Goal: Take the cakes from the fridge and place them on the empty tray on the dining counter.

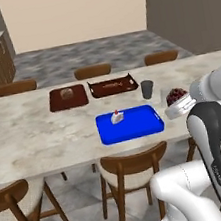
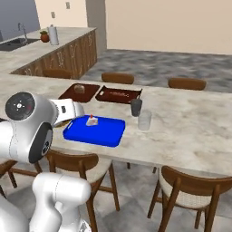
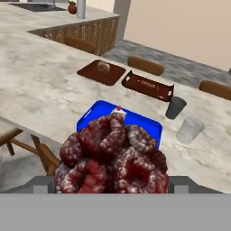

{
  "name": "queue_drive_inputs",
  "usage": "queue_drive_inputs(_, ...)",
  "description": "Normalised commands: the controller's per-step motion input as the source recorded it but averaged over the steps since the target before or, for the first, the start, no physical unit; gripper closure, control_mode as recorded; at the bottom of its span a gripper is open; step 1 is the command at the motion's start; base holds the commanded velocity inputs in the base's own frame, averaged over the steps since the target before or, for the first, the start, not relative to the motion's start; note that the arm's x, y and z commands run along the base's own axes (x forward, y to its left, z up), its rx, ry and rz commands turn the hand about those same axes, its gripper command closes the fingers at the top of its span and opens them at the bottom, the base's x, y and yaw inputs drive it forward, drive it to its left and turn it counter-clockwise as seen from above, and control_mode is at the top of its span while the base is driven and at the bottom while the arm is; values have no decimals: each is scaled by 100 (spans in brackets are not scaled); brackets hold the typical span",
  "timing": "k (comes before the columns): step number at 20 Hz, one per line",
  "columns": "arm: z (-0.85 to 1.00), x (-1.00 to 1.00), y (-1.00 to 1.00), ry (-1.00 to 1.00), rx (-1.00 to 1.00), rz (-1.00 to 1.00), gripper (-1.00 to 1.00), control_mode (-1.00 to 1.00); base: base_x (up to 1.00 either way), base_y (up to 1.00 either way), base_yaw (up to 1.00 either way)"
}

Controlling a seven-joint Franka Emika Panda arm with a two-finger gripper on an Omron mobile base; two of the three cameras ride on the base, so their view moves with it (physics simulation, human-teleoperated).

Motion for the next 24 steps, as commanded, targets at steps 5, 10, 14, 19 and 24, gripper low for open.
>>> queue_drive_inputs(5,0,0,0,0,0,0,100,100,100,-19,41)
queue_drive_inputs(10,0,0,0,0,0,0,100,100,100,-14,36)
queue_drive_inputs(14,0,0,0,0,0,0,100,100,52,-1,7)
queue_drive_inputs(19,-9,54,-16,1,5,0,100,-100,21,-1,0)
queue_drive_inputs(24,-6,99,-50,7,12,3,100,-100,0,0,0)
